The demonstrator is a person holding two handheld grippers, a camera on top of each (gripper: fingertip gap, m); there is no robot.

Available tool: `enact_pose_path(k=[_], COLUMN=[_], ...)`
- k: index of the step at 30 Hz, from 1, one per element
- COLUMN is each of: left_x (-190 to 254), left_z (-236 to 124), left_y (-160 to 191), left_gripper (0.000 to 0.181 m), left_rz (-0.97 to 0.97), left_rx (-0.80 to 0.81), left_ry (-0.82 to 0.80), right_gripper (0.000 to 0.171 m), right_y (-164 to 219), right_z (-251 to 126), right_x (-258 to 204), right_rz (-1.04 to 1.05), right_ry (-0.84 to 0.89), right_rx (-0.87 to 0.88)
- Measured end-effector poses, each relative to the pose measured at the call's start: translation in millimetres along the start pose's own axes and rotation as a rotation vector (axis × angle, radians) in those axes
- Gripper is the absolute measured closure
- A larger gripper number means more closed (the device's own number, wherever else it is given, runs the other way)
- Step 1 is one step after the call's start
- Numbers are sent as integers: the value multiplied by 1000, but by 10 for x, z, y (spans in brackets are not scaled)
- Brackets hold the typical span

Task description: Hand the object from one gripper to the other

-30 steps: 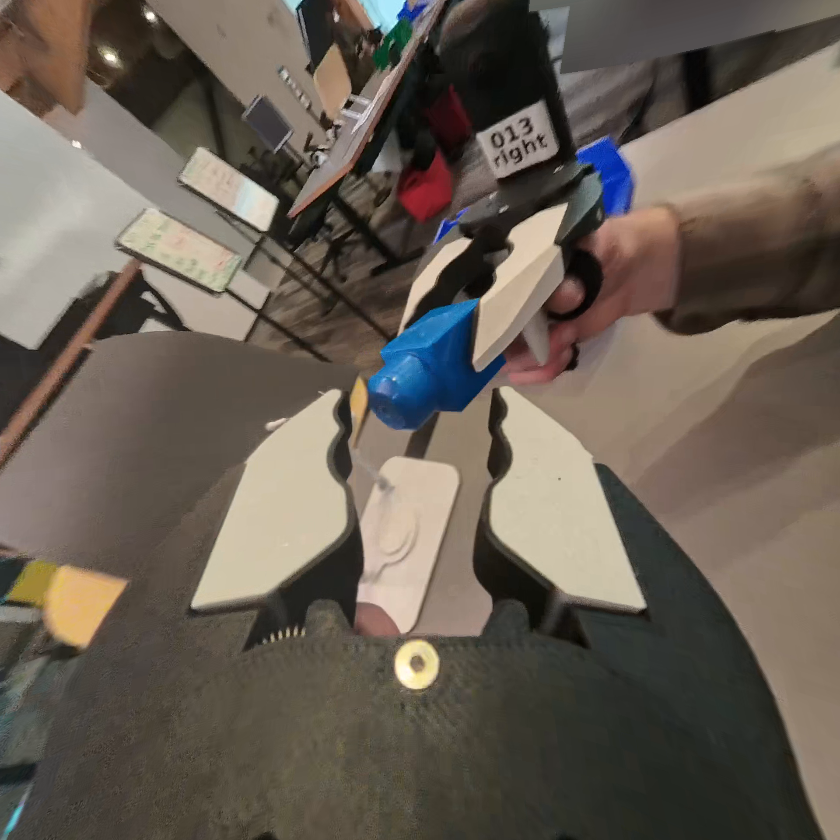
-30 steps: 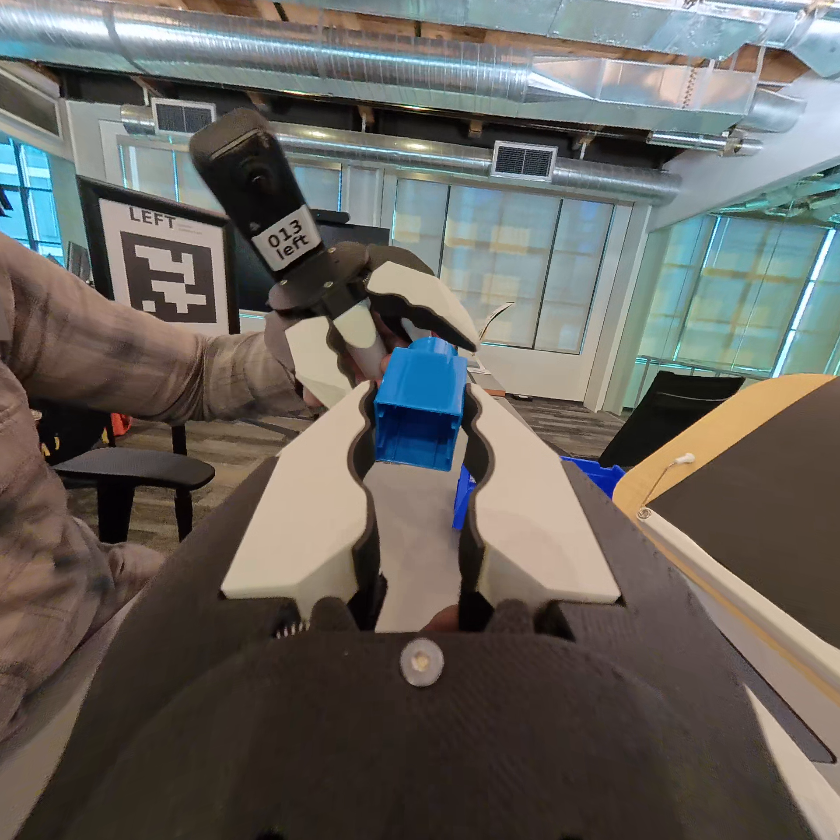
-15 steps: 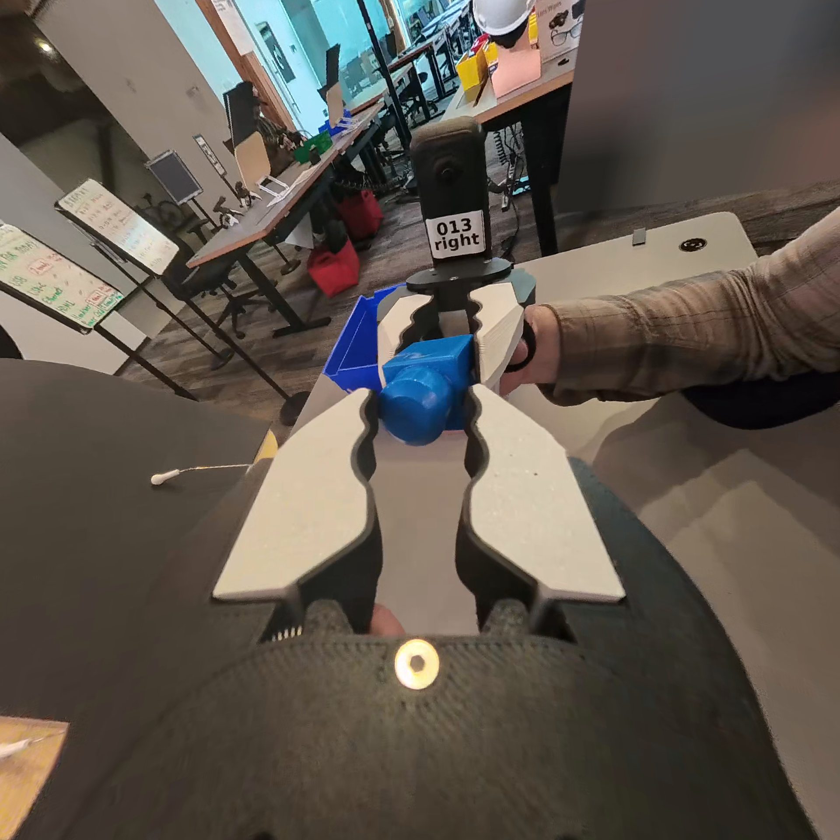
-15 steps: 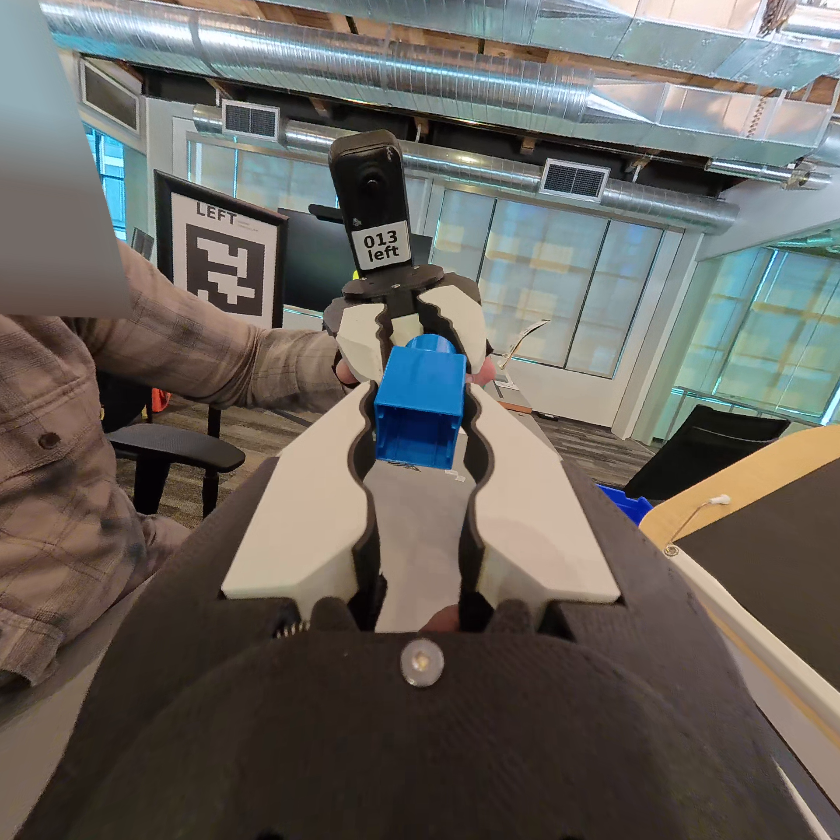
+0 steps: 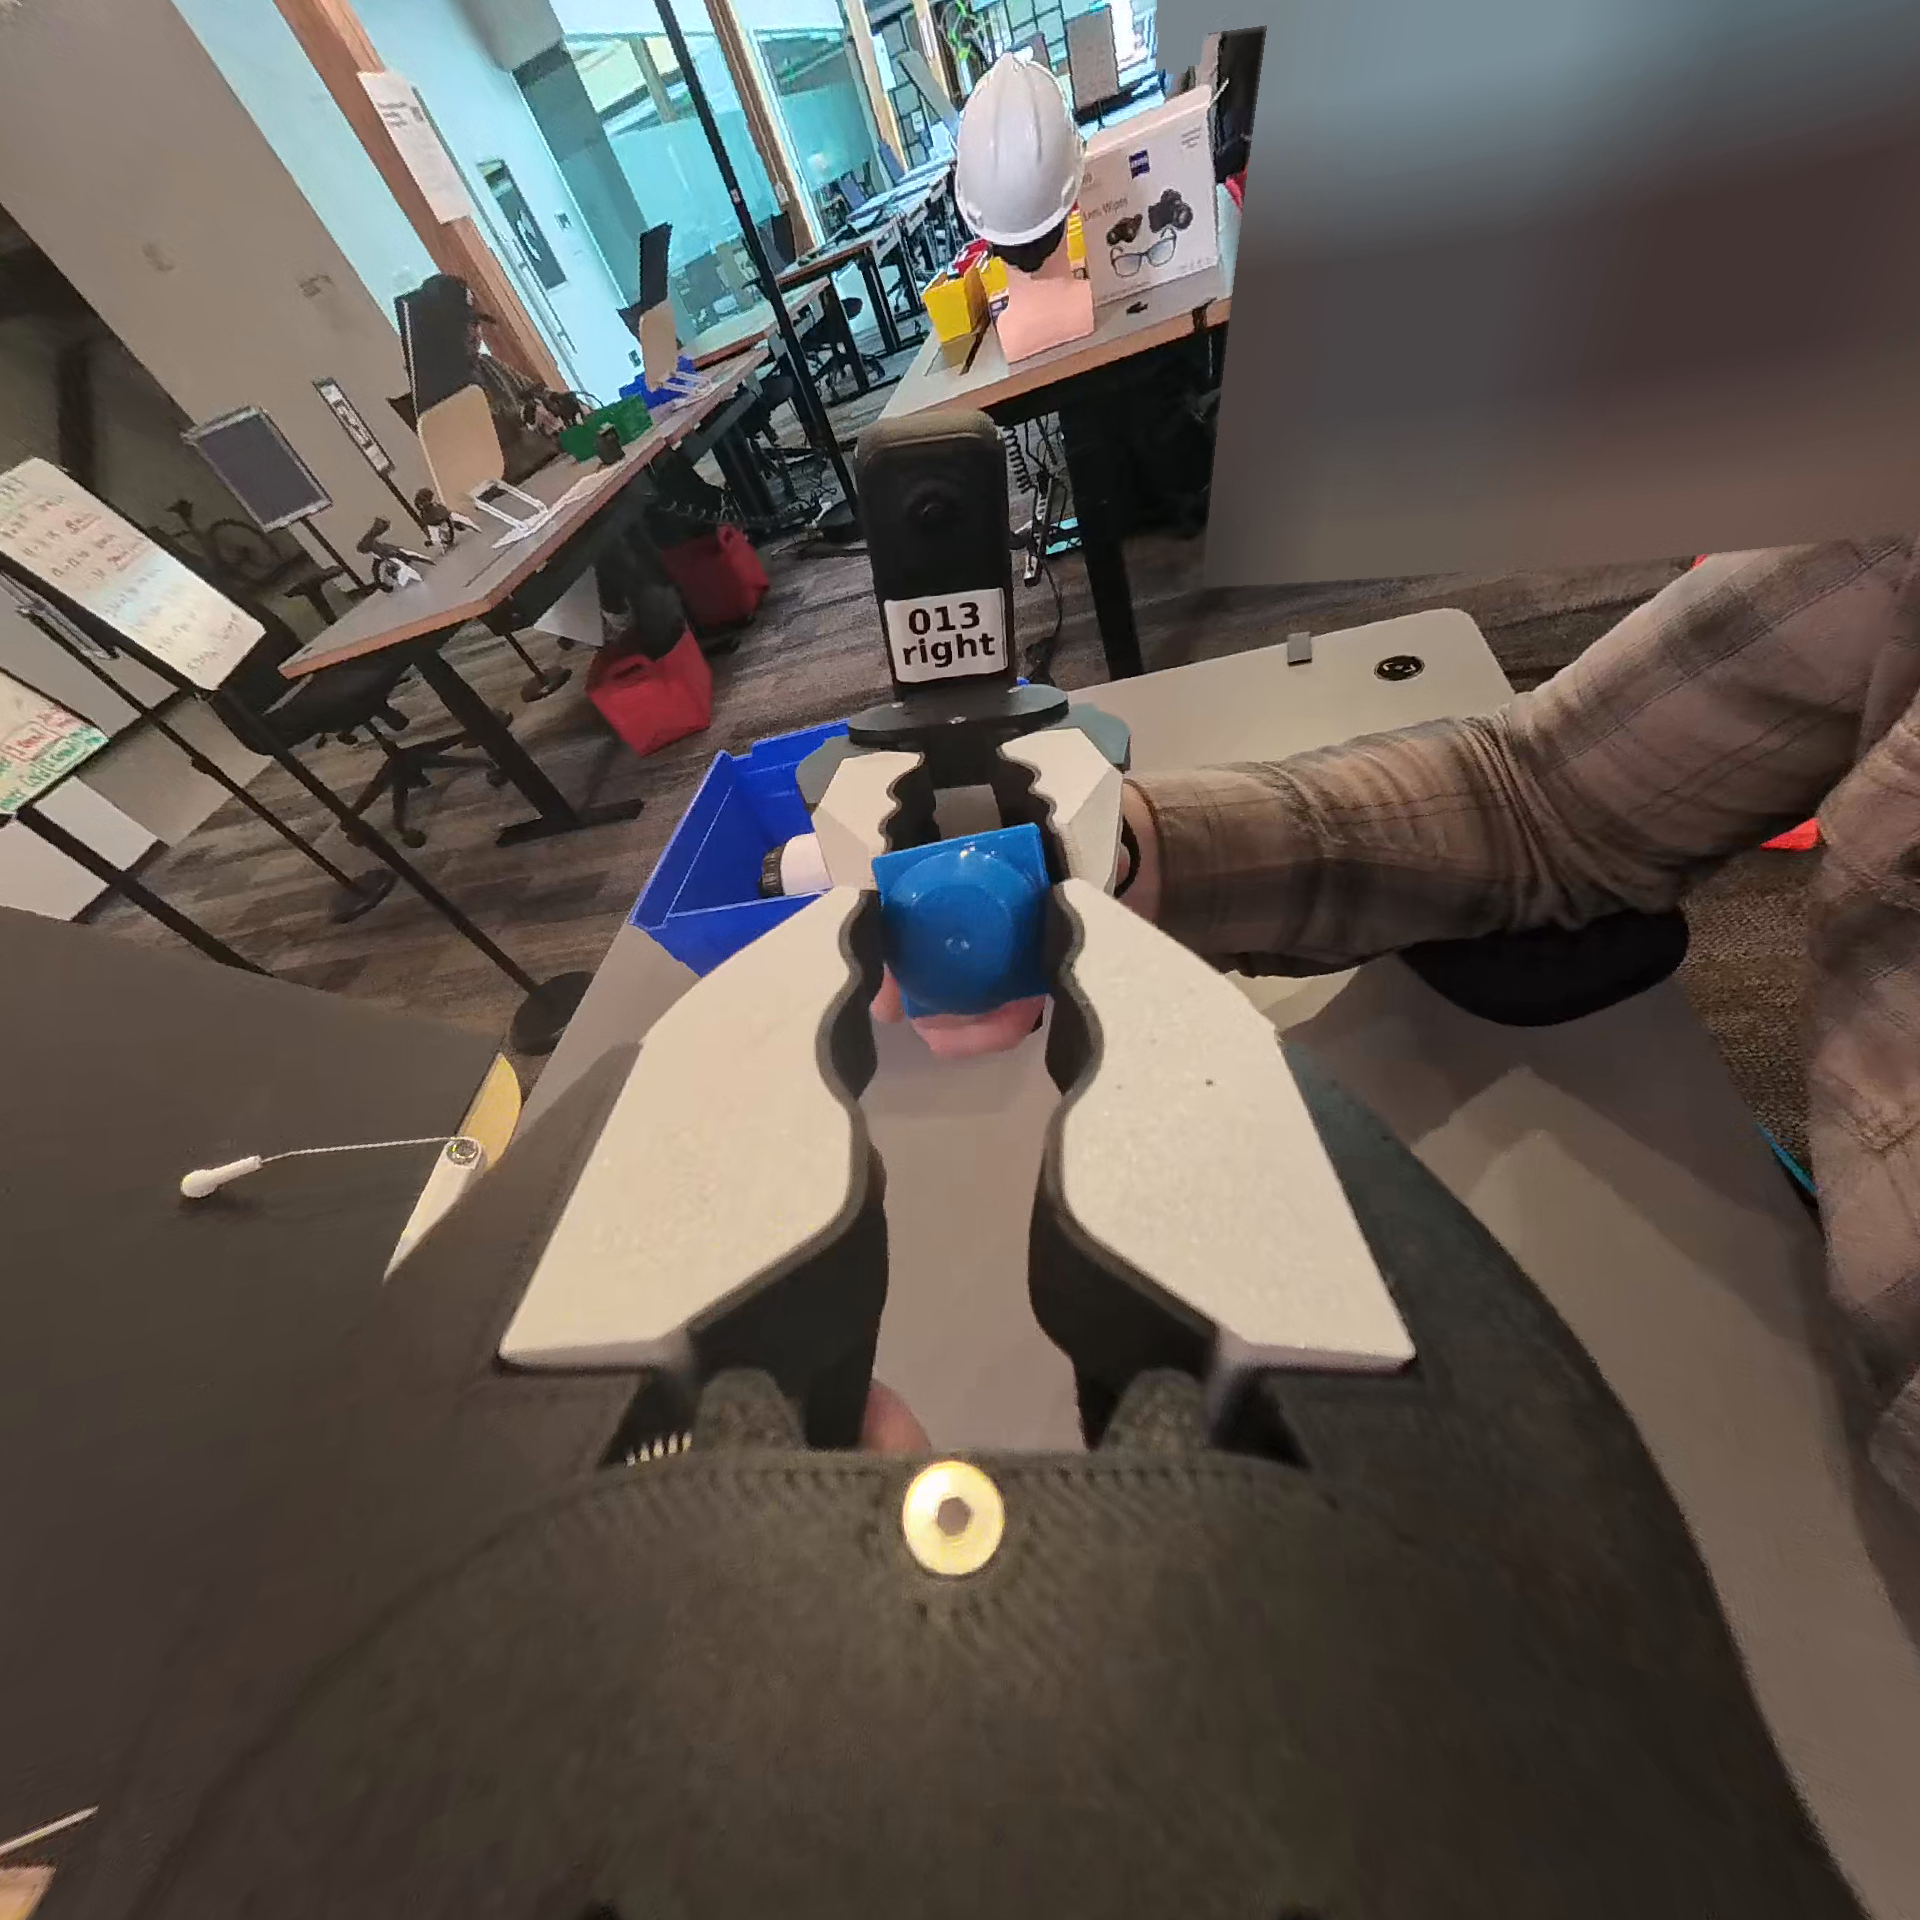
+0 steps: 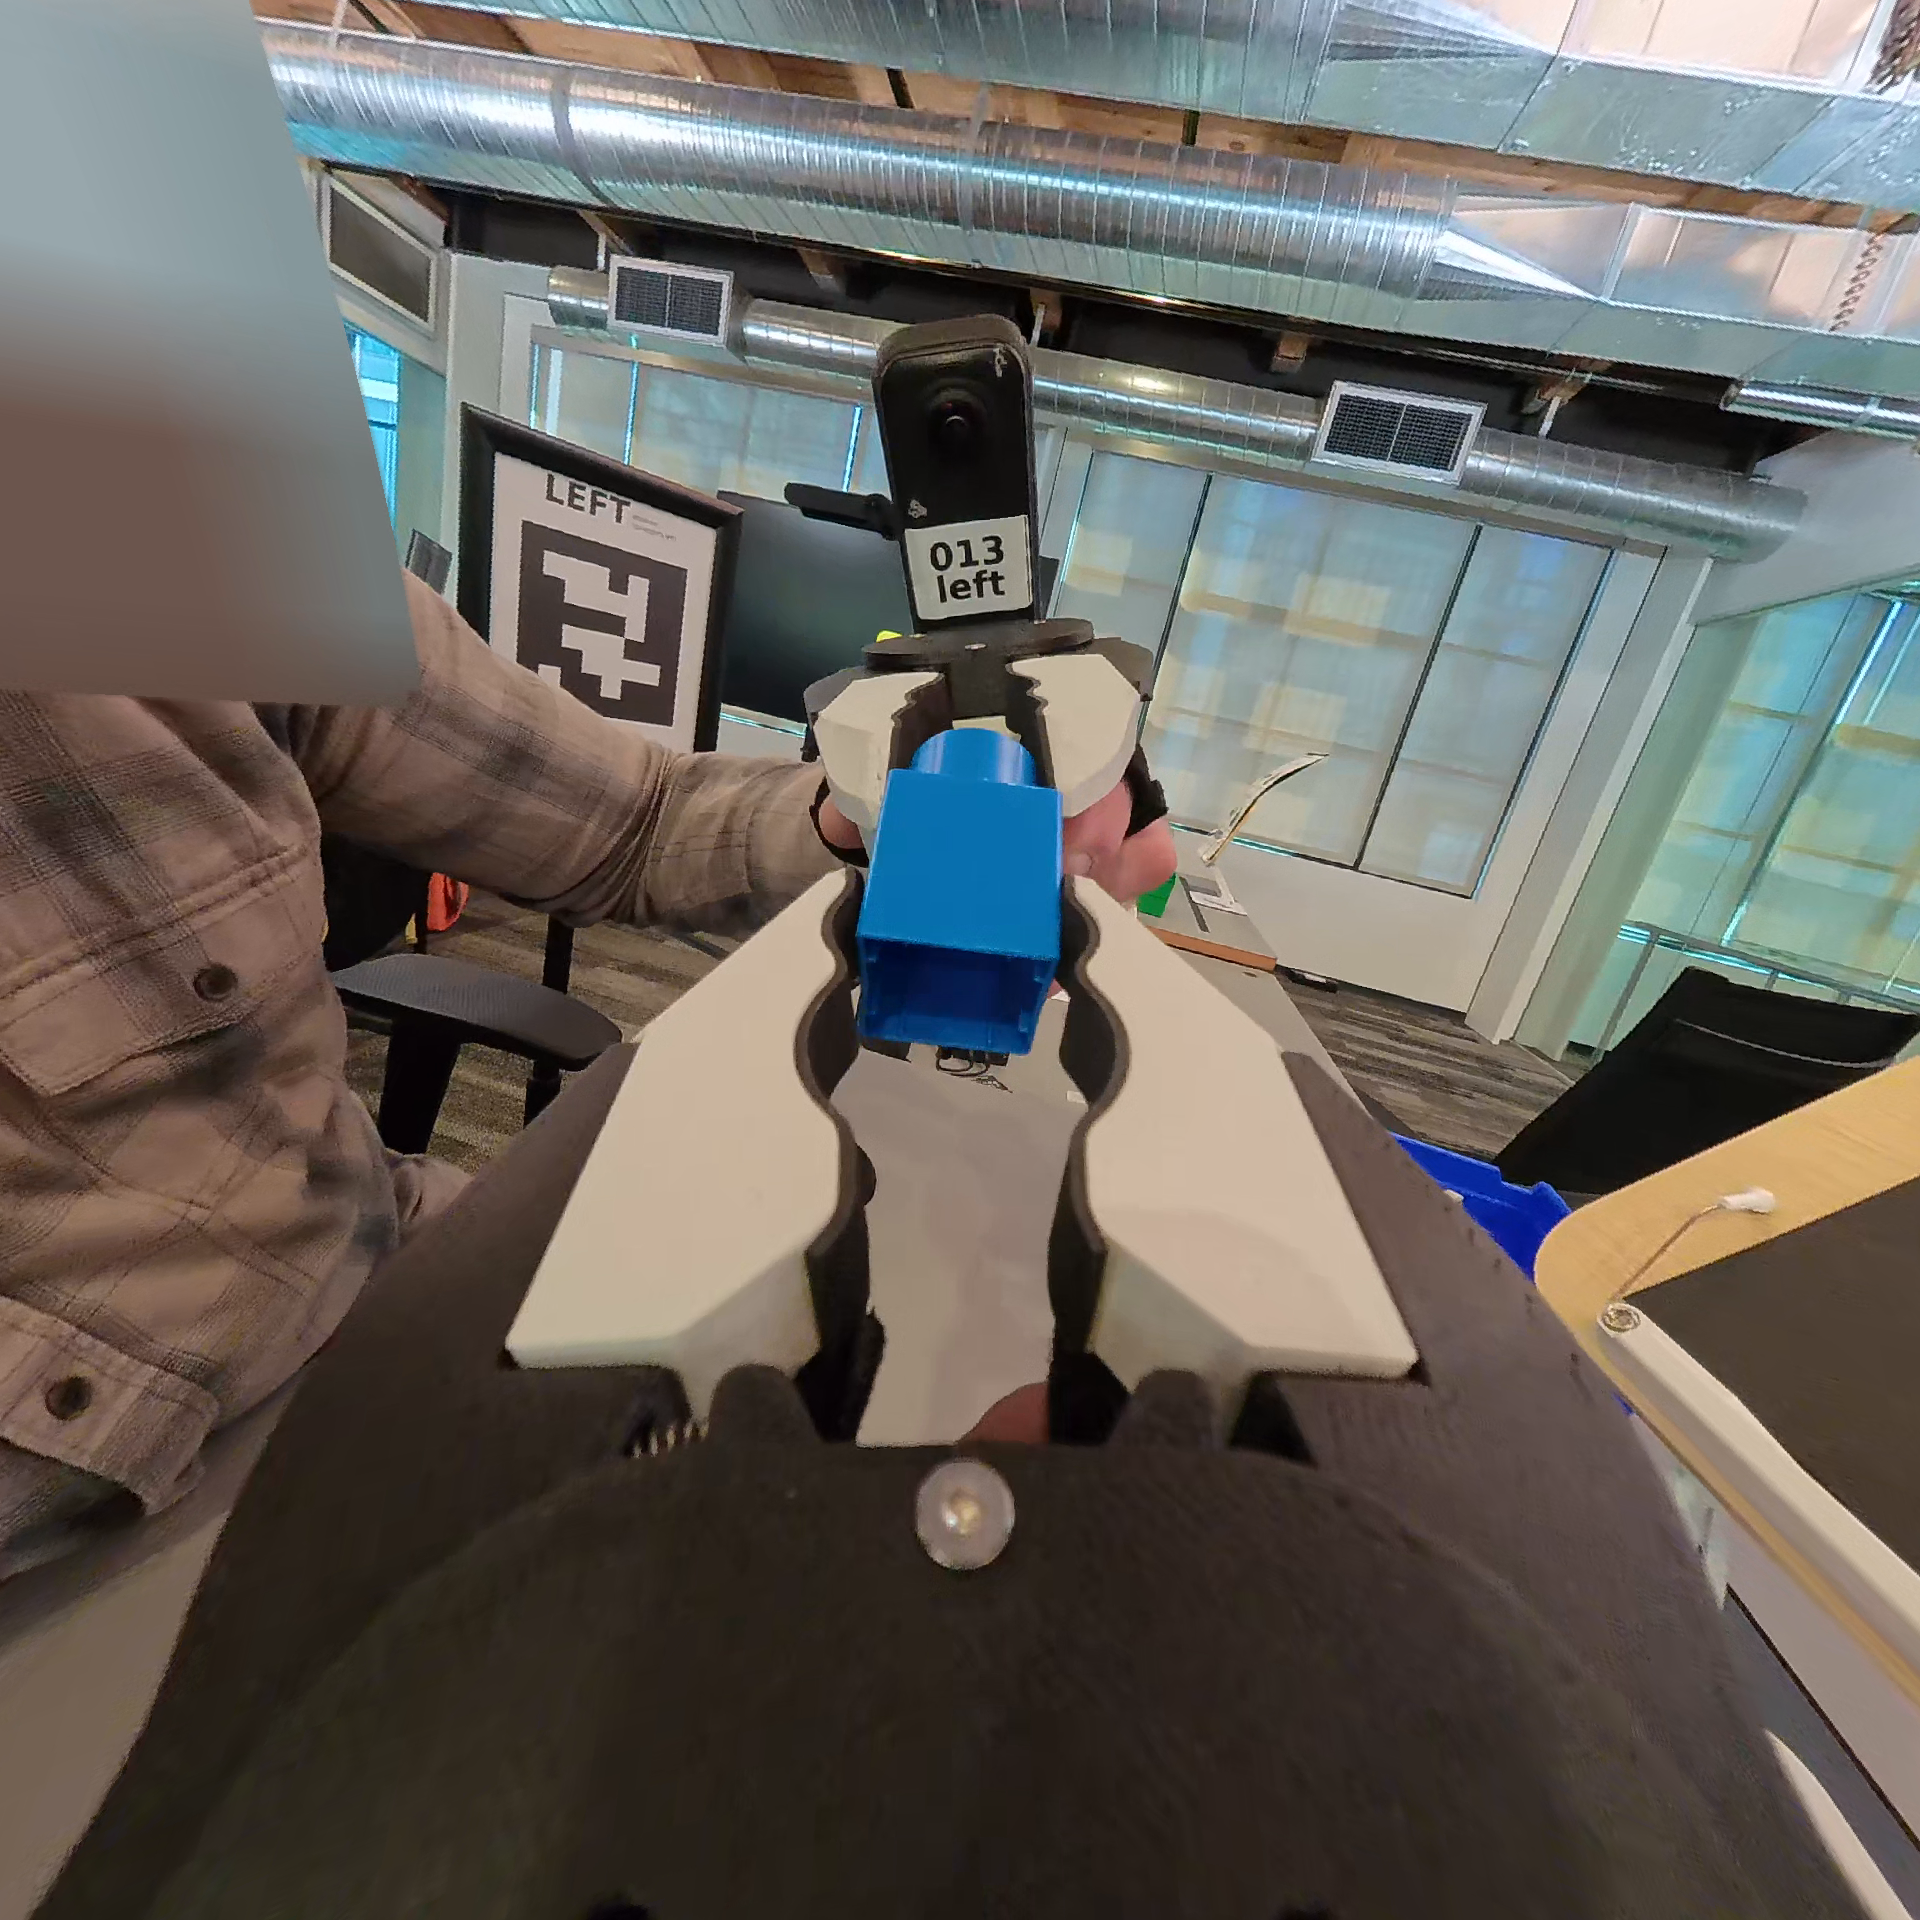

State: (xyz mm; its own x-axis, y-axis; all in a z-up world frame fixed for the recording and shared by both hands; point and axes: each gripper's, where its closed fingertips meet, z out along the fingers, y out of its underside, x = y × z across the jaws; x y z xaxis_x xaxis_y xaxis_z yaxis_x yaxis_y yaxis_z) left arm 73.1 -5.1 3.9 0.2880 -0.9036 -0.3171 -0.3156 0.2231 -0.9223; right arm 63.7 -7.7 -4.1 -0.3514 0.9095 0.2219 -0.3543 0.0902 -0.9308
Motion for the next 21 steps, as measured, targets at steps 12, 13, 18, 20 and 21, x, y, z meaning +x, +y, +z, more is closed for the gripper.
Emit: enact_pose_path(k=[12,13,18,20,21], left_x=[-141,-174,-484,-507,-500], left_z=[-12,-22,-126,-138,-128], left_y=[-18,-26,-39,-74,-75], left_gripper=[153,152,152,152,152], left_rz=[135,165,554,684,734], left_rx=[1,-7,-177,-217,-236], left_ry=[-142,-175,-552,-652,-678], right_gripper=[129,126,111,107,104], right_y=[-11,-23,-128,-141,-132], right_z=[-37,-47,-119,-96,-69], right_x=[196,232,468,529,540], right_rz=[7,11,57,65,72], right_ry=[112,133,272,326,343], right_rx=[9,10,71,85,85])
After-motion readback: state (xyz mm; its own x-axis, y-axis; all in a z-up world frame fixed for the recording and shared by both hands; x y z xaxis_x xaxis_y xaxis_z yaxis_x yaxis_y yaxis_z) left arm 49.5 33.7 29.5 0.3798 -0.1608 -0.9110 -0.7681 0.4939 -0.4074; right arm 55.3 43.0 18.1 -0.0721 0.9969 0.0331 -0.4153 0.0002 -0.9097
